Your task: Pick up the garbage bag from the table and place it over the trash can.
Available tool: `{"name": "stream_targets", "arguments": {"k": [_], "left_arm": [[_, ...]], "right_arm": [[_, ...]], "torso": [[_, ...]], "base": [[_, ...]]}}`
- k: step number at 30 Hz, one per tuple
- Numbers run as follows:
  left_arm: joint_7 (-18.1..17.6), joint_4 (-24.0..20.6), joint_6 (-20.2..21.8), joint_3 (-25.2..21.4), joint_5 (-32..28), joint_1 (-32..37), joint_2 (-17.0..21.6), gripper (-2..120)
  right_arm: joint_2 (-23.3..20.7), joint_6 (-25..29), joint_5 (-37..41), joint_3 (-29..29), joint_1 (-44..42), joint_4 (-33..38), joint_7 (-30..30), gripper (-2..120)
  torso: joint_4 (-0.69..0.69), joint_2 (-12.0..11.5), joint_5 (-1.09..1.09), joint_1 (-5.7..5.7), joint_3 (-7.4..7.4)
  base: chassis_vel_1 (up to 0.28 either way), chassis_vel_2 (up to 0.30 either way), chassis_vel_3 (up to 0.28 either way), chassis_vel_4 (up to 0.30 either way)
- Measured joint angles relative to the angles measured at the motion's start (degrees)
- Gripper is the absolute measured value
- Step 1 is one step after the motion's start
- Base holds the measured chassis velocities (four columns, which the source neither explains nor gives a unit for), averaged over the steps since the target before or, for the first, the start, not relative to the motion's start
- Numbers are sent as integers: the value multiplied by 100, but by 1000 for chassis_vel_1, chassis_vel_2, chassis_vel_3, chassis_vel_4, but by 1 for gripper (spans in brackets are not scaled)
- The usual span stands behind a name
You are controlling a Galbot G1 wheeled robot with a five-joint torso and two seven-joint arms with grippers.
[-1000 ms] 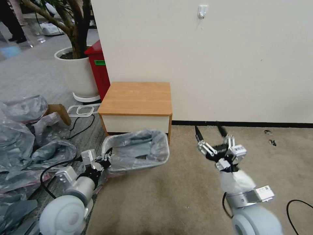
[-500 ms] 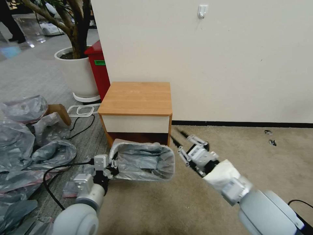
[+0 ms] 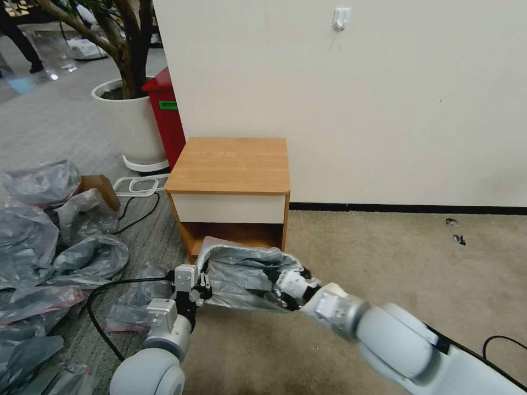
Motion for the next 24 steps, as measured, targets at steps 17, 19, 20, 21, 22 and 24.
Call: {"name": "stream_targets", "arguments": {"k": [17, 19, 20, 21, 22, 24], "left_arm": [[20, -57, -72, 76, 264, 121, -170, 3], [20, -84, -75, 76, 269, 145, -186, 3], [19, -109, -77, 76, 270, 161, -198, 3], [19, -109, -77, 76, 270, 161, -198, 3], [18, -136, -77, 76, 270, 173, -208, 3], [17, -170, -78, 76, 267, 181, -225, 3]], "right_arm": [[848, -317, 35, -1386, 1481, -1868, -124, 0], [950, -324, -7, -1467, 1534, -2028, -124, 0], [1010, -325, -30, -1491, 1554, -2118, -124, 0], [1010, -325, -30, -1491, 1554, -2118, -124, 0], [1057, -325, -47, -1502, 1558, -2199, -124, 0], [1117, -316, -79, -1508, 1557, -2306, -122, 0]], "torso": [[0, 0, -1, 0, 0], [0, 0, 0, 1, 0], [0, 0, 0, 0, 0], [0, 0, 0, 0, 0], [1, 0, 0, 1, 0], [0, 0, 0, 1, 0]], "base": [[0, 0, 0, 0], [0, 0, 0, 0], [0, 0, 0, 0], [0, 0, 0, 0], [0, 0, 0, 0], [0, 0, 0, 0]]}}
